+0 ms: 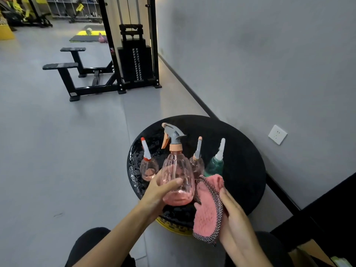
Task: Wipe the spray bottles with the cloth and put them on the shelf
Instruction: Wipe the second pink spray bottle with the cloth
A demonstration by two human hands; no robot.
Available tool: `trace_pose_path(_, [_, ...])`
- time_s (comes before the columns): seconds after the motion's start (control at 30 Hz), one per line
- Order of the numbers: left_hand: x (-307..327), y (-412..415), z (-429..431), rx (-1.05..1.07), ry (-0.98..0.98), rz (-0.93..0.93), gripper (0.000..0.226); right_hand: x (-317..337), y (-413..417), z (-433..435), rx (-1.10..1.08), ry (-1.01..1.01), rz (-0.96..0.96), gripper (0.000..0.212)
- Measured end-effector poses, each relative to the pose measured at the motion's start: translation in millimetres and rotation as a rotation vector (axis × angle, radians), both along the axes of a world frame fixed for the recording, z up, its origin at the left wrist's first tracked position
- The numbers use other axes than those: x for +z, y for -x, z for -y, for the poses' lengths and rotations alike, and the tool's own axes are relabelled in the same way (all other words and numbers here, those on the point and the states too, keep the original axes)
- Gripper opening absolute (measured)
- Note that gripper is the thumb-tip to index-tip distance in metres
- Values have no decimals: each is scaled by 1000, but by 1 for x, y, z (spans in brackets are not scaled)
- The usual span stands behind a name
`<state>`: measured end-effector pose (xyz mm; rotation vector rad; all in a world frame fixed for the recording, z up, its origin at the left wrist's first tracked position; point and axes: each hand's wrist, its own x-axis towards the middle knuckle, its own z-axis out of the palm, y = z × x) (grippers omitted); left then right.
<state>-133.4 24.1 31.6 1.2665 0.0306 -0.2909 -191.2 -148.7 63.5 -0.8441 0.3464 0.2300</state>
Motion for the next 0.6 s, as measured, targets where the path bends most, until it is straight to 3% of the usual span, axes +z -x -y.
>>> trace_pose_path(0.17, [-35,-22,-6,59,-104,-32,75,-22,-26,15,-12,-71,-194,39])
trace_pose_path(0.37, [-73,-57,-17,92,-308,-18,74,-56,-65,27,-23,-159,-222,51])
trace_pose_path(0.6, [-100,-107,-22,-27,-549,25,74,-81,-93,35,40,-221,-269,39])
